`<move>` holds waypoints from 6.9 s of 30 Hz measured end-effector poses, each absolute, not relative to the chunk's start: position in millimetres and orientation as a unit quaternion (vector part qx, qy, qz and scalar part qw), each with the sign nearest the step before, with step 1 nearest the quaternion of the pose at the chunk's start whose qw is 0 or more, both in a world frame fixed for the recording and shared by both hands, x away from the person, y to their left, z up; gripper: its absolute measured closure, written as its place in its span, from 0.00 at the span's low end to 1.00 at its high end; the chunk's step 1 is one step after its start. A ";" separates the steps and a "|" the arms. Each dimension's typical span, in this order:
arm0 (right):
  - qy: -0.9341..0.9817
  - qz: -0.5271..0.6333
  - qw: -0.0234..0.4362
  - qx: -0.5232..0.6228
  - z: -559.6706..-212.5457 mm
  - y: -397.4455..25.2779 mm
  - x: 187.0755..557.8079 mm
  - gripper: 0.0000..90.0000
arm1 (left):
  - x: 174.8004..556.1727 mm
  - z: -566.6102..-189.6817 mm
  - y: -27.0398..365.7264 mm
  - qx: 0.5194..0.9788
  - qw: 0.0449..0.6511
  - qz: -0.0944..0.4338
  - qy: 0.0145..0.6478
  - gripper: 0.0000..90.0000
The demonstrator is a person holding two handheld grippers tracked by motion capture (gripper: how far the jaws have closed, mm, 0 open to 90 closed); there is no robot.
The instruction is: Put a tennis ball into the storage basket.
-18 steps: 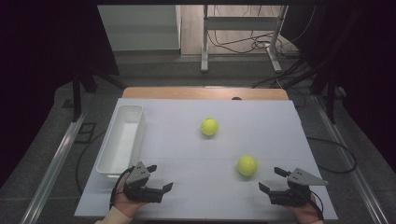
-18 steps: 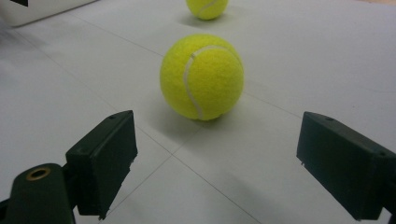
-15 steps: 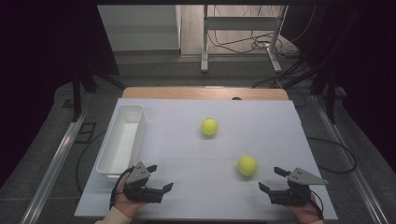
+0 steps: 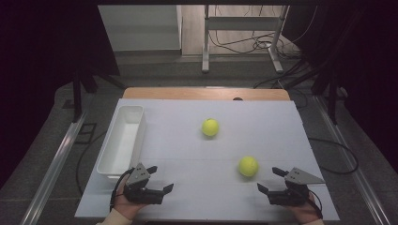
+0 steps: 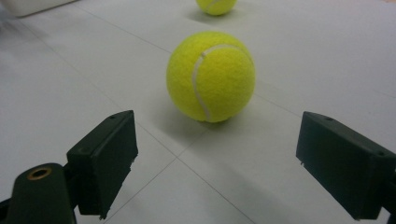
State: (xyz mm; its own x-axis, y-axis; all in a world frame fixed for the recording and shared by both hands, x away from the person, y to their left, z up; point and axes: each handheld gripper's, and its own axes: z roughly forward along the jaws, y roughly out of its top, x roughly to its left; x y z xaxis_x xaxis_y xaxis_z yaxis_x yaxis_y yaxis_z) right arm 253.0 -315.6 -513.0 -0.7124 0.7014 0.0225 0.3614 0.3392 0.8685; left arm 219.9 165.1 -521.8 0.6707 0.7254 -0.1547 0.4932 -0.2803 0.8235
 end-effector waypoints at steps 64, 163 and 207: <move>0.802 0.463 0.186 0.328 -515.7 -319.3 254.5 0.16 | 277.7 -489.9 113.4 0.805 0.422 0.119 0.400 0.11; 0.804 0.454 0.192 0.333 -516.6 -316.1 255.5 0.17 | 368.9 -456.7 56.6 0.825 0.401 0.113 0.381 0.11; 0.806 0.450 0.188 0.334 -517.5 -317.4 256.8 0.17 | 428.7 -474.3 38.3 0.833 0.366 0.103 0.402 0.11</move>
